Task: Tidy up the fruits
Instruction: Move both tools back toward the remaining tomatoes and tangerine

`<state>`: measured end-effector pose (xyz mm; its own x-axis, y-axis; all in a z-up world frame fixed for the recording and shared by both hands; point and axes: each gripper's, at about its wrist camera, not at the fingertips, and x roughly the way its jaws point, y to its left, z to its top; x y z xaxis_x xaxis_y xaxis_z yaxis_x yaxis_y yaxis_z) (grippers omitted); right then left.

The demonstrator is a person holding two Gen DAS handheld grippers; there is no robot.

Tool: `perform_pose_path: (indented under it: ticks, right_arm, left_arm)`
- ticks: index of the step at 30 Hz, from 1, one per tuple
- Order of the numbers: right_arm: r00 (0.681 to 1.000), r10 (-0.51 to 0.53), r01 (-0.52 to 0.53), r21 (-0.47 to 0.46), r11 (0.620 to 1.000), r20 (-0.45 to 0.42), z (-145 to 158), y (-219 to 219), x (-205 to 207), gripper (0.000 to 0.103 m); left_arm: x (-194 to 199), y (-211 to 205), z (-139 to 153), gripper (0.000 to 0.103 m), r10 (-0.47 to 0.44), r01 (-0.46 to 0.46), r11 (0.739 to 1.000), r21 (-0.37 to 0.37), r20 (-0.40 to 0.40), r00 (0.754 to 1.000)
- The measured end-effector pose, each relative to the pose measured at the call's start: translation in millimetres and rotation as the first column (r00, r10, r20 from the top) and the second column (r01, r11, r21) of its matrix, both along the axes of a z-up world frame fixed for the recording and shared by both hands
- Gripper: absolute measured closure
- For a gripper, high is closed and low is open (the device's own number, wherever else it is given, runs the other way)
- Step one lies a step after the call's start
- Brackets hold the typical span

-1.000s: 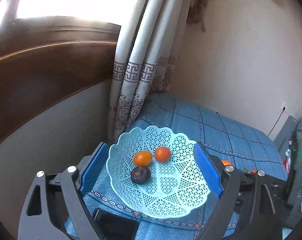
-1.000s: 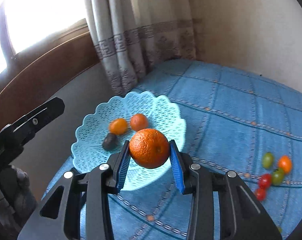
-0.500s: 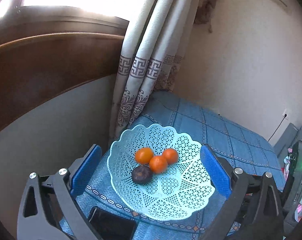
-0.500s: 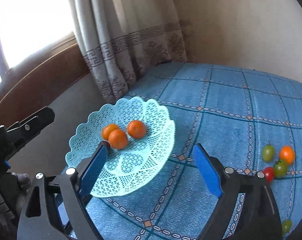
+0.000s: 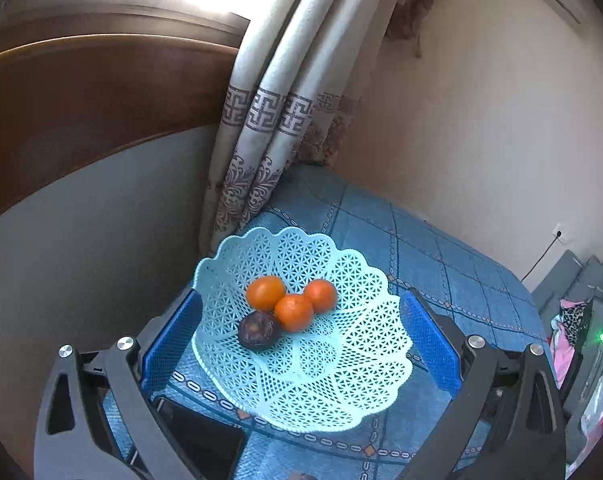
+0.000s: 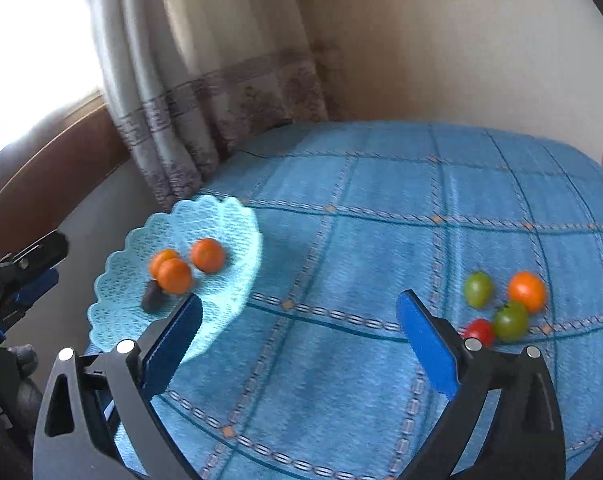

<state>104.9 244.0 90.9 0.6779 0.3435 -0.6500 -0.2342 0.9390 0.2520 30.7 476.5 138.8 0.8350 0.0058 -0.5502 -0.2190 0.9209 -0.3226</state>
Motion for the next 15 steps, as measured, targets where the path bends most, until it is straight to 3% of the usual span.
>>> perform_pose_path:
  ticks: [10, 15]
  right_arm:
    - [0.985, -0.15, 0.147, -0.042, 0.988, -0.083, -10.5, -67.4, 14.6, 0.006]
    - [0.963, -0.231, 0.227, -0.043, 0.973, -0.141, -19.2, -109.6, 25.7, 0.006]
  left_arm:
    - [4.7, -25.5, -7.3, 0.003, -0.054, 0.054, 0.998, 0.011, -0.03, 0.998]
    - [8.3, -39.5, -10.6, 0.003, -0.087, 0.089, 0.996, 0.026, -0.048, 0.995]
